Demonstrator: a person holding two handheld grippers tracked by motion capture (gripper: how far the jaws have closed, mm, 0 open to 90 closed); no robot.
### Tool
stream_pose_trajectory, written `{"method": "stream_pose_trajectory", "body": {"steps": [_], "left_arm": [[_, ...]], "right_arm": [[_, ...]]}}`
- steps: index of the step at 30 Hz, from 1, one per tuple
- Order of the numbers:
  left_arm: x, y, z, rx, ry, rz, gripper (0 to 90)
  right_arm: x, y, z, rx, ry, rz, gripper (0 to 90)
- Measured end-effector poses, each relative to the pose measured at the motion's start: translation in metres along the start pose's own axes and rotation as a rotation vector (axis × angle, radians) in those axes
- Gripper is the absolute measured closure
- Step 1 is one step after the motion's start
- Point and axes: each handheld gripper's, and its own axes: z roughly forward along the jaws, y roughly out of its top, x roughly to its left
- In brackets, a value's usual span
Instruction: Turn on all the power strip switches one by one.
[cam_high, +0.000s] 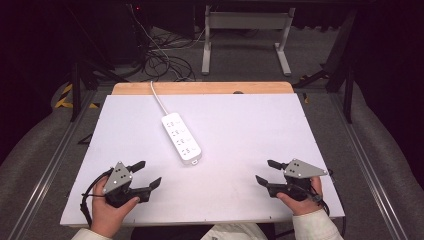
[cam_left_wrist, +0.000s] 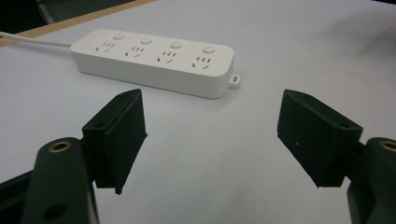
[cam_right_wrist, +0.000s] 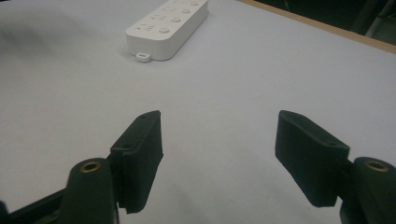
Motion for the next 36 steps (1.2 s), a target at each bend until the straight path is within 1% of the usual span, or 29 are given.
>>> {"method": "stream_pose_trajectory", "body": {"steps": [1,3,4,5,8,9,10,11,12,15,17,18,19,20,22,23,26,29,30,31,32,33,34,35,36], "left_arm": [[-0.002,0.001,0.0,-0.003,-0.007,-0.006,23.9],[-0.002,0.002,0.0,-0.005,-0.007,-0.009,23.7],[-0.001,0.002,-0.001,-0.007,-0.008,-0.02,23.7],[-0.001,0.002,-0.001,-0.007,-0.008,-0.02,23.7],[0.002,0.002,-0.002,-0.014,-0.013,-0.051,23.9],[0.002,0.002,-0.002,-0.014,-0.013,-0.051,24.4],[0.003,0.003,-0.003,-0.013,-0.006,-0.038,24.7],[0.003,0.003,-0.003,-0.013,-0.006,-0.038,24.9],[0.002,0.003,-0.003,-0.015,0.0,-0.029,25.0],[0.001,0.005,-0.004,-0.01,0.019,0.008,25.2],[0.0,0.006,-0.005,-0.011,0.023,0.015,25.4],[0.0,0.007,-0.005,-0.01,0.019,0.013,26.3],[0.001,0.008,-0.006,-0.011,0.005,0.0,27.3],[0.001,0.008,-0.006,-0.011,0.005,0.0,28.6],[0.002,0.009,-0.006,-0.001,-0.013,-0.022,30.2],[0.001,0.01,-0.006,0.006,-0.027,-0.034,34.1],[0.0,0.015,-0.006,0.007,-0.051,-0.043,34.7],[-0.003,0.021,-0.004,0.024,-0.054,-0.021,35.5],[-0.002,0.024,-0.004,0.025,-0.053,-0.007,35.5],[-0.003,0.026,-0.003,0.031,-0.059,-0.007,35.5],[-0.002,0.03,-0.002,0.041,-0.063,0.001,36.8],[-0.002,0.032,-0.001,0.049,-0.065,0.0,38.4],[-0.001,0.035,0.0,0.064,-0.08,0.001,40.9],[0.001,0.041,0.003,0.079,-0.109,-0.002,42.4],[0.001,0.041,0.003,0.079,-0.109,-0.002,43.0]], "right_arm": [[0.001,0.0,0.0,0.003,0.0,-0.005,32.9],[0.002,0.0,0.0,0.005,0.001,-0.014,33.1],[0.002,0.001,0.0,0.005,0.002,-0.02,33.1],[0.003,0.001,0.0,0.005,0.004,-0.022,33.1],[0.004,0.001,0.0,0.003,0.007,-0.025,33.0],[0.004,0.001,0.0,0.003,0.007,-0.025,33.0],[0.003,0.001,0.0,0.004,0.007,-0.029,33.1],[0.003,0.001,0.0,0.004,0.007,-0.029,33.1],[0.003,0.001,0.0,0.004,0.008,-0.027,33.3],[0.003,0.001,0.0,0.005,0.004,-0.027,33.4],[0.003,0.001,0.0,0.006,0.004,-0.027,33.5],[0.003,0.001,0.0,0.009,0.001,-0.023,33.5],[0.003,0.001,0.001,0.01,0.001,-0.026,33.5],[0.003,0.001,0.001,0.01,0.001,-0.026,33.5],[0.003,0.001,0.0,0.01,0.001,-0.021,33.5],[0.003,0.001,0.0,0.011,0.005,-0.023,33.6],[0.004,0.001,-0.001,0.009,0.007,-0.026,34.0],[0.005,0.002,-0.001,0.007,0.009,-0.024,33.9],[0.005,0.002,-0.001,0.007,0.009,-0.024,33.9],[0.005,0.002,-0.001,0.007,0.01,-0.025,33.9],[0.005,0.001,0.0,0.01,0.021,-0.024,33.8],[0.005,0.001,0.001,0.011,0.024,-0.023,33.8],[0.005,0.001,0.001,0.011,0.027,-0.023,33.9],[0.005,0.001,0.001,0.013,0.028,-0.024,34.1],[0.005,0.001,0.001,0.013,0.028,-0.024,34.1]]}}
